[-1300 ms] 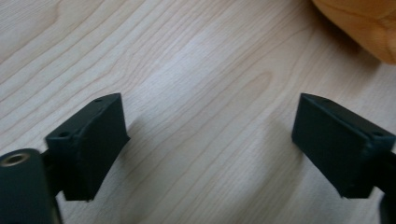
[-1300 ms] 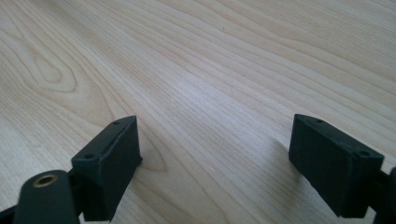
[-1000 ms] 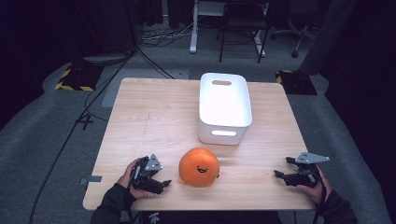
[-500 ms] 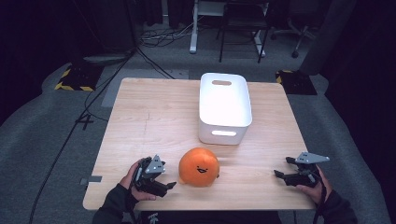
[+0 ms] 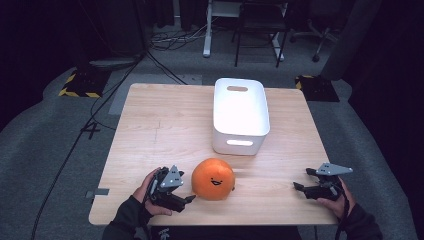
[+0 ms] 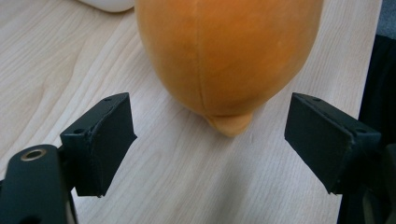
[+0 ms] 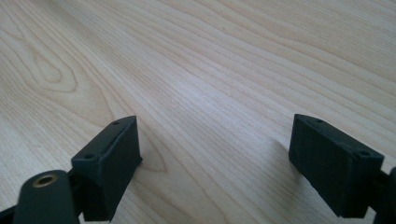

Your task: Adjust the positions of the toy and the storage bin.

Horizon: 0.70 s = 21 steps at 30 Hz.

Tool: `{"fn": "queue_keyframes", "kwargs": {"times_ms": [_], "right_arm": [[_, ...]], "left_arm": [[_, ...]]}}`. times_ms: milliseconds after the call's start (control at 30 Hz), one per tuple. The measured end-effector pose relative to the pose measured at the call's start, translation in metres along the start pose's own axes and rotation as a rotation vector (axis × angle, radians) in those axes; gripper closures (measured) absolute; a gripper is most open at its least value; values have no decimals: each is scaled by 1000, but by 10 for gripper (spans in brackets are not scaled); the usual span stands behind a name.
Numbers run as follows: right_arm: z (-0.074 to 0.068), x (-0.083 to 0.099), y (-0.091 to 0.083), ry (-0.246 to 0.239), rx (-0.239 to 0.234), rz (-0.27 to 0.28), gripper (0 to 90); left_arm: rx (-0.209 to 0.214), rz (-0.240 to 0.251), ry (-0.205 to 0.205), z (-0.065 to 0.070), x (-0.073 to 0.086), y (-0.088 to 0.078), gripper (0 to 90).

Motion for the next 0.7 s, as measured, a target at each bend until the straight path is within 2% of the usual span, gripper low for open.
{"fn": "queue_keyframes", "kwargs": {"times_ms": [133,233,333,467,700], "right_arm": [[0,0,0,1,0,0,167],[0,0,0,0,0,0,167],[0,0,0,0,0,0,167],[0,0,0,0,0,0,167],[0,0,0,0,0,0,167]], "left_arm": [[4,14,0,2,-6,-4,160],[-18,16,-11,3,-11,-5,159],[-18,2,-1,5,-15,-5,161],[-7,23,1,7,-21,-6,160],[-1,23,37,12,-33,-7,159]]}}
Point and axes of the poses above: each handheld gripper's, and its own axes: y roughly forward along the jaws, x roughly out of its underside, z roughly to its right, the point moved 3 cm from there along y, roughly forward along the jaws, and after that the axes turned 11 degrees about -z, right-handed, at the moved point
